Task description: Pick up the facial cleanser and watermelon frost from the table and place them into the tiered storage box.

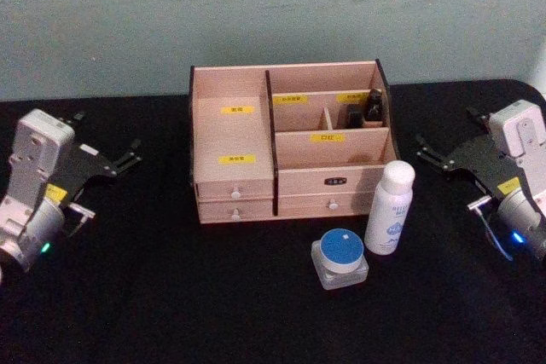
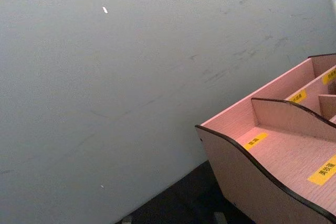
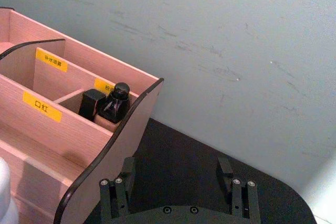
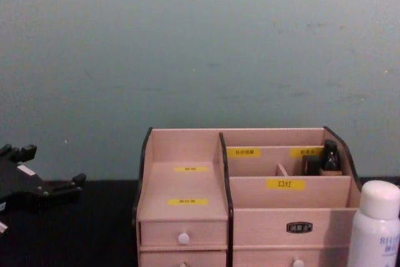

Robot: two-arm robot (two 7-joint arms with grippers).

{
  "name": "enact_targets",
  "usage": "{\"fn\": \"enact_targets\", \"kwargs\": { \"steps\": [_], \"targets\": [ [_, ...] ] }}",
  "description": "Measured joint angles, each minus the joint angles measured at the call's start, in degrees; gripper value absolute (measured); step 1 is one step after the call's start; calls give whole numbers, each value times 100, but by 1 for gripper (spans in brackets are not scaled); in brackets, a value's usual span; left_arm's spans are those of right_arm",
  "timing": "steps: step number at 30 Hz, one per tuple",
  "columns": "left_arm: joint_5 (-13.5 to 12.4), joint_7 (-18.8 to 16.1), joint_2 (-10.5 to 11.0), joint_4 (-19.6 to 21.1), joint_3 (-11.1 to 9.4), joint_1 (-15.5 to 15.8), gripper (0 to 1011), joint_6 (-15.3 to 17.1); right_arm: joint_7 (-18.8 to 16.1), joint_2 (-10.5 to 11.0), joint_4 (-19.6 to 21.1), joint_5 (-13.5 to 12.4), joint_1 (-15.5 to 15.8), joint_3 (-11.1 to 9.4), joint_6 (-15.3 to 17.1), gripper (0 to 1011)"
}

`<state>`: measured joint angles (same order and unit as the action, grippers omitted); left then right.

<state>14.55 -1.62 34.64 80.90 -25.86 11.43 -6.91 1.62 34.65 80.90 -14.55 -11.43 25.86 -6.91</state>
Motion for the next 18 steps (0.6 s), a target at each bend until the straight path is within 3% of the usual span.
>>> {"fn": "enact_targets", "kwargs": {
  "steps": [18],
  "targets": [
    [0,0,0,0,0,0,1001,0,0,0,0,0,0,0,0,1000]
  ]
}}
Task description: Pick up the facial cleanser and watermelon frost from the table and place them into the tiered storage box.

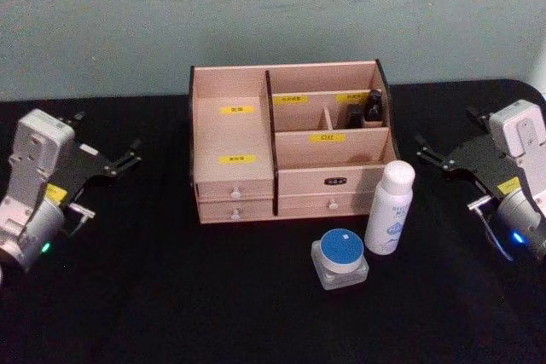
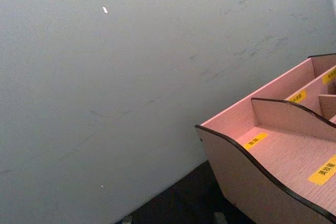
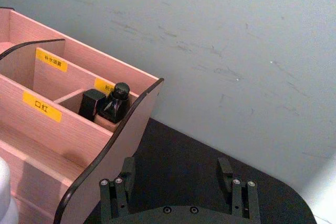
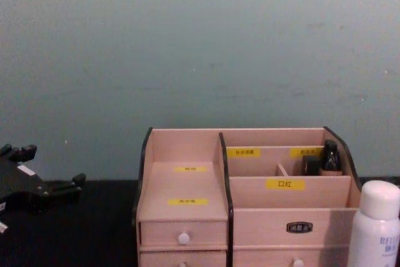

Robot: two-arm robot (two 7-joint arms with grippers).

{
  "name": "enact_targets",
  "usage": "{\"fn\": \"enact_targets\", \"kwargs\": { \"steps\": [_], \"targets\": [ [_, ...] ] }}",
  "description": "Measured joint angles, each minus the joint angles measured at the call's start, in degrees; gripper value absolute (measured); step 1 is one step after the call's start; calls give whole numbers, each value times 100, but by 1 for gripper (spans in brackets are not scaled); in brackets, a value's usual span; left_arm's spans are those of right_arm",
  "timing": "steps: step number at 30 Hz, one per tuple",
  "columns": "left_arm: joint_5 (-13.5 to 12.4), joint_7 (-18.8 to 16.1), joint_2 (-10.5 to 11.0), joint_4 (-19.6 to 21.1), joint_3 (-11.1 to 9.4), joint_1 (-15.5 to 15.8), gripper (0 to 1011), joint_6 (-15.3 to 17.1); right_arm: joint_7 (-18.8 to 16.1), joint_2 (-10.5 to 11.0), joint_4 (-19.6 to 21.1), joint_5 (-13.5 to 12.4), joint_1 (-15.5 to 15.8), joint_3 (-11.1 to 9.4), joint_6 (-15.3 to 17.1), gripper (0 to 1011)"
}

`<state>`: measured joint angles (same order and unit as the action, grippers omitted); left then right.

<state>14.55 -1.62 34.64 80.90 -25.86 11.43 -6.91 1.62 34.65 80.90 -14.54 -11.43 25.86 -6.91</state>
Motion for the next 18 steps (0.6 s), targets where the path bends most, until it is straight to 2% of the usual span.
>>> {"fn": "enact_targets", "kwargs": {
  "steps": [18],
  "targets": [
    [0,0,0,0,0,0,1001,0,0,0,0,0,0,0,0,1000]
  ]
}}
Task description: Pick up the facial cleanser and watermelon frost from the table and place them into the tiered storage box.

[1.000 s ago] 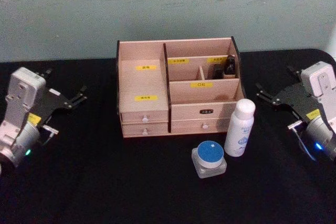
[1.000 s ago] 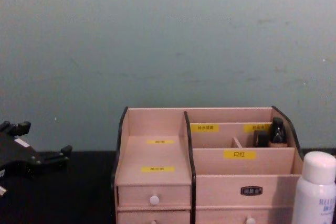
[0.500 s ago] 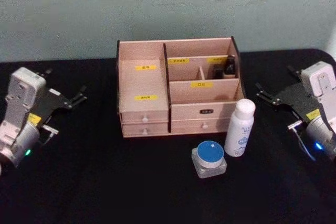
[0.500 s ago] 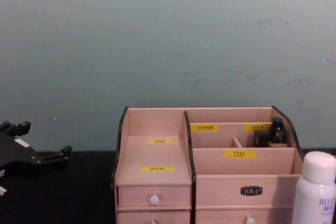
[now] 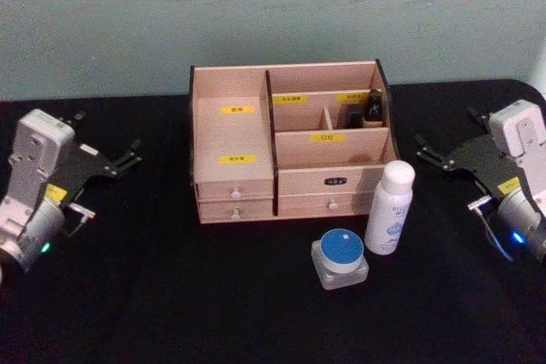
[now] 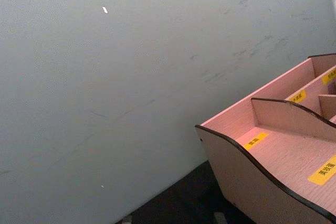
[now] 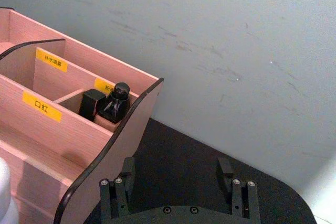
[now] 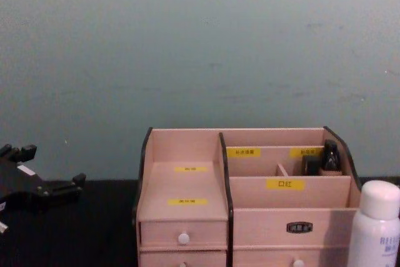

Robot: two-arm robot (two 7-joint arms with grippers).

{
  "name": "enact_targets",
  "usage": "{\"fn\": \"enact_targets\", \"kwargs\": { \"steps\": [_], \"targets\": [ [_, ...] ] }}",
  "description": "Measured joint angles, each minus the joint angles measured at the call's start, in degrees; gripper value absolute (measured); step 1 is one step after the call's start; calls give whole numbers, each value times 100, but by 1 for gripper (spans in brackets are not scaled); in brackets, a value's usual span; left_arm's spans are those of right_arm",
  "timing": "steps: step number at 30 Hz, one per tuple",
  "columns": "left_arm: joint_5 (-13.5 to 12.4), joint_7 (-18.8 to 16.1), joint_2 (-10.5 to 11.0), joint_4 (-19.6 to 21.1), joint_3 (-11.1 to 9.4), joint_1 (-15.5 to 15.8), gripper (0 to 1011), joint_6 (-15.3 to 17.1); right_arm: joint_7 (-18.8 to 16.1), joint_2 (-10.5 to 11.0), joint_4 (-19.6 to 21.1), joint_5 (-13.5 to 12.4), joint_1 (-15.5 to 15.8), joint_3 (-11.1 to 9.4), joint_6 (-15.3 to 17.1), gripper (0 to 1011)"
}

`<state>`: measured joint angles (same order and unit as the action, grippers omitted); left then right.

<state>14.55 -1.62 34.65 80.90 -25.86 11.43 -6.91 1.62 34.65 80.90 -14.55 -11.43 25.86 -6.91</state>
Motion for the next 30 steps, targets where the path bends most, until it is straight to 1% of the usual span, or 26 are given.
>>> {"fn": "enact_targets", "kwargs": {
  "steps": [30],
  "targets": [
    [0,0,0,0,0,0,1000,0,0,0,0,0,0,0,0,1000]
  ]
}}
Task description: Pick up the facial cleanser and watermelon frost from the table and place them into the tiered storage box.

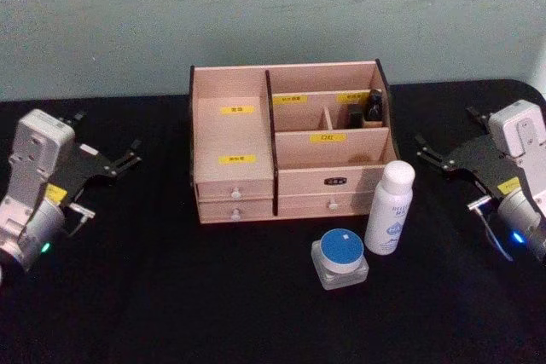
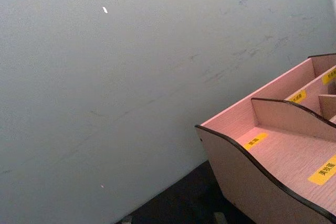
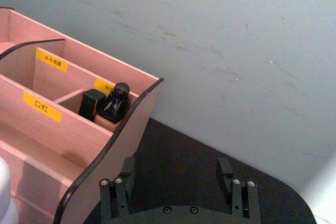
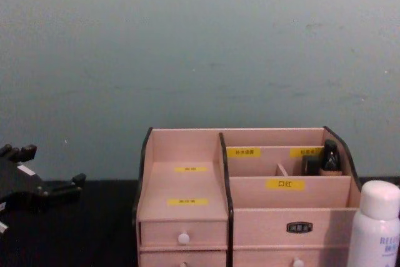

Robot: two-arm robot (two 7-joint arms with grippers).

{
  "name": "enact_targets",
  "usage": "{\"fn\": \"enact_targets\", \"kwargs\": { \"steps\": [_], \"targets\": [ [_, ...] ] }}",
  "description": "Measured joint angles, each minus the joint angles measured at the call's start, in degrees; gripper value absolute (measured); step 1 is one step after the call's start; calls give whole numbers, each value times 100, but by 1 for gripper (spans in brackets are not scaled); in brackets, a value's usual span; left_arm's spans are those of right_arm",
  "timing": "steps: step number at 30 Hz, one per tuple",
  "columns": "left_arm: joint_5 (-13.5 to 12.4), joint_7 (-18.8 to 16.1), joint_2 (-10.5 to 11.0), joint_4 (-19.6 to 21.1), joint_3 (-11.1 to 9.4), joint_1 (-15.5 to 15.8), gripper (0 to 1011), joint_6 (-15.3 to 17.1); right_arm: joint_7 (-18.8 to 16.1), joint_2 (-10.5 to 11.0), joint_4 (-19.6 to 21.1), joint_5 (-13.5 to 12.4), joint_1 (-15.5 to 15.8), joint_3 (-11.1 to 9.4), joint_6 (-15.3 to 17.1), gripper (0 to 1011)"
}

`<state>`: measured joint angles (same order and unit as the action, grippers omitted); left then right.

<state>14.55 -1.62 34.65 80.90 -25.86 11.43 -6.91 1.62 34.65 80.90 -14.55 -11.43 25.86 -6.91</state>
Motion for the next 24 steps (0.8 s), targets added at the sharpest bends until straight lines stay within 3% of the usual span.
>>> {"fn": "enact_targets", "kwargs": {
  "steps": [11,19,24],
  "targets": [
    [0,0,0,0,0,0,1001,0,-5,-3,0,0,3,-10,0,1000],
    [0,0,0,0,0,0,1001,0,-183,26,134,-63,151,-186,-1,1000],
    [0,0,0,0,0,0,1001,0,-362,150,412,-232,421,-361,70,1000]
  ]
}}
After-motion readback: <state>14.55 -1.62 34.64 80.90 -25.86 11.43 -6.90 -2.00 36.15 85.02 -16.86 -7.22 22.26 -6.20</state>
